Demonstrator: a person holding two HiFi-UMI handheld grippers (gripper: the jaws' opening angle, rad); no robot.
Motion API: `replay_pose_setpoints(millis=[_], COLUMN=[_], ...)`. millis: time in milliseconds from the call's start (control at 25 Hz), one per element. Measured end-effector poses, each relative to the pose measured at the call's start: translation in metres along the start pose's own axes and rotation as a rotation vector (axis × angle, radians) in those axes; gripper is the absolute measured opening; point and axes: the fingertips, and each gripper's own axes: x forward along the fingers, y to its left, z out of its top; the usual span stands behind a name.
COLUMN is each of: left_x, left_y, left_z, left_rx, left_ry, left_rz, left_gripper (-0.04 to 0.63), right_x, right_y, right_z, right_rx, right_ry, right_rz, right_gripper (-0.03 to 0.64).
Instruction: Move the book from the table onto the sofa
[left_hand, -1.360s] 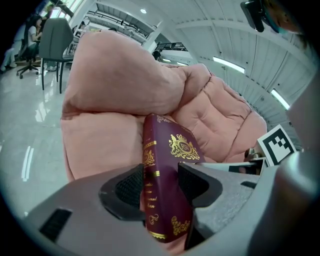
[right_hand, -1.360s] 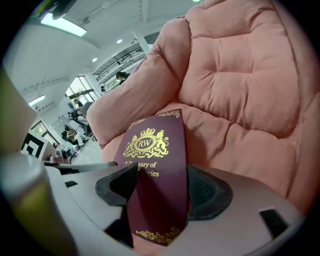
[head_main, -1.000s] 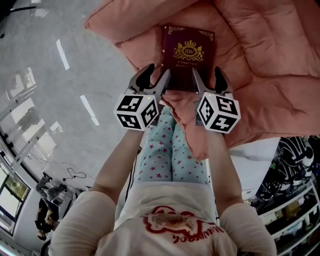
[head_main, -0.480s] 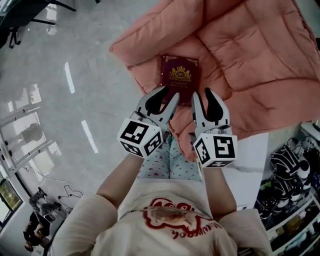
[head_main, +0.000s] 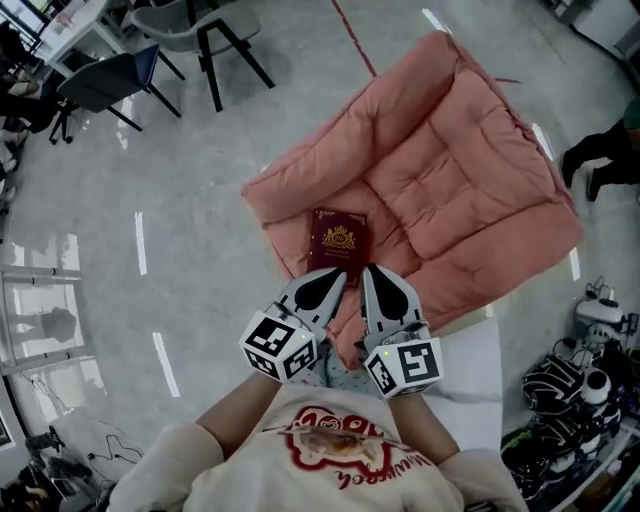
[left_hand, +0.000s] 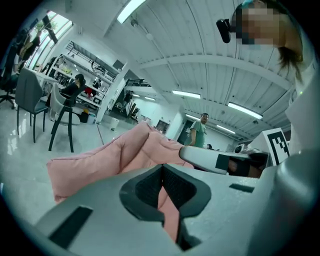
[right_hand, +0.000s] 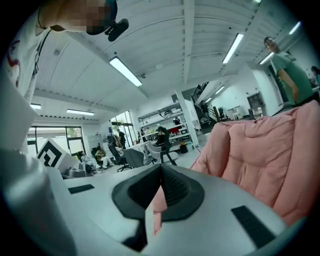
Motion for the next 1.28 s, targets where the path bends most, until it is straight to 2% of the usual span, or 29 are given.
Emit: replay_pose_setpoints(millis=[200,360,560,720,920,1280], left_x=[-0.019,-0.038,-0.065,-0.074,-0.093,-0.202], left_y=[-0.038,-0.057,-0.064,-0.074,-0.09,-0.122], left_z=[0.027,0.041,0.027,0.021,0.027,-0.007], left_rx=[0.03,0.043,-0.009,0.014,0.044,0.068], left_ry=[-0.06,-0.127,-0.144,-0.133,-0.176,-0.206], left_rz=[-0.026,0.0,0.046,0.03,0.006,-0.005], left_gripper=[0.005,0.005,0.005,0.005,0.005,0.005], right_x=[-0.025,-0.044,-0.061,-0.074,-0.095,-0.164], right_y=[0.024,0.038,0.052,0.056,0.068,0.157], right_z=[0.025,0.03,0.031,0.031,0.03,0.001], right_rx=[-0.033,-0.063,-0.099,-0.109,-0.106,-0.115], right_ry=[-0.02,-0.017,-0.016,-0.025,-0.044,-0.069], right_rz=[0.063,0.104,0.129,0.121,0.1,0.081], right_gripper=[0.0,0.0,0.0,0.0,0.0,0.0])
